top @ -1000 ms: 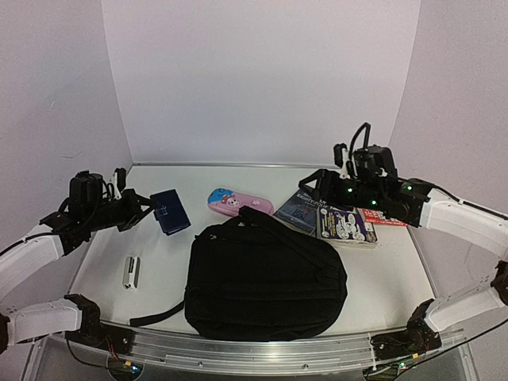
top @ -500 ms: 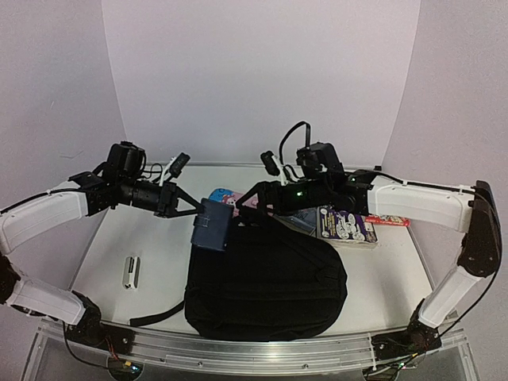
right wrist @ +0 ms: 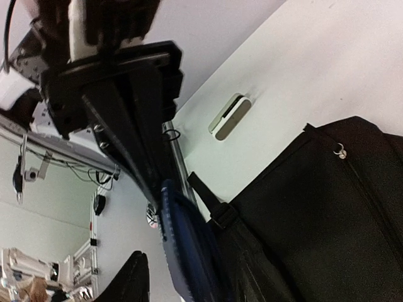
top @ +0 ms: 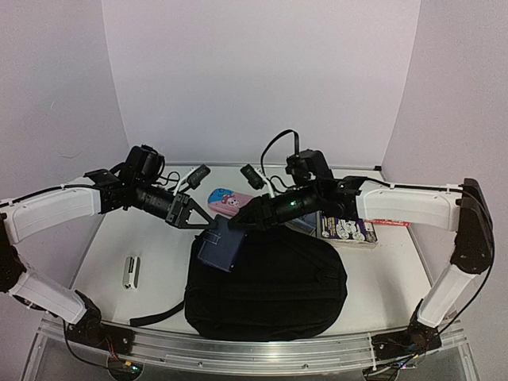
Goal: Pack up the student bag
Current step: Pick up the personal item from the center of the board.
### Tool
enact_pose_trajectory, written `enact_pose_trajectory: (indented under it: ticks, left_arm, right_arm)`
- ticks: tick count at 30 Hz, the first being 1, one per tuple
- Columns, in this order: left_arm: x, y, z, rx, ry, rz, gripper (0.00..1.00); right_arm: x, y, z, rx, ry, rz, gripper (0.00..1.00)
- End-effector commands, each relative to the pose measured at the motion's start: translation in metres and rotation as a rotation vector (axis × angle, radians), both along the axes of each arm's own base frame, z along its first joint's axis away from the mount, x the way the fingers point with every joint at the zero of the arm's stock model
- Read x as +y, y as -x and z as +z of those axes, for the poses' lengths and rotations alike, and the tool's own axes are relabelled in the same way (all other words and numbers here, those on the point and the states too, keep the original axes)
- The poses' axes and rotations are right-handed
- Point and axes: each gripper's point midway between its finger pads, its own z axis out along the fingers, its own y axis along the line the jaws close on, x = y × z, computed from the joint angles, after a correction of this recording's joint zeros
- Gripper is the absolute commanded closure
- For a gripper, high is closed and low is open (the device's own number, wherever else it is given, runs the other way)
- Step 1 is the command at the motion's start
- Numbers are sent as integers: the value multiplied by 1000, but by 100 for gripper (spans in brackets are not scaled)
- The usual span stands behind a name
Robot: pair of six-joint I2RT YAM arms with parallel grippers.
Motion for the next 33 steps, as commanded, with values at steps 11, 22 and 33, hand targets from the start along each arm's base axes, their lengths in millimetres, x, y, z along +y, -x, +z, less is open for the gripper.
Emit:
enact_pose_trajectory:
  ticks: [11,22,33]
  left_arm:
    - [-7,4,15,24,73,-32,20]
    - [-3,18,4,96,60,-77,20]
    - [-6,23,7,134,108,-121,92]
  right_arm:
    - [-3,8,46,-120,-171,-17,100]
    - [-11,15,72,-131,-257,-25,100]
    - [-16,9,60,-111,-229,-86,93]
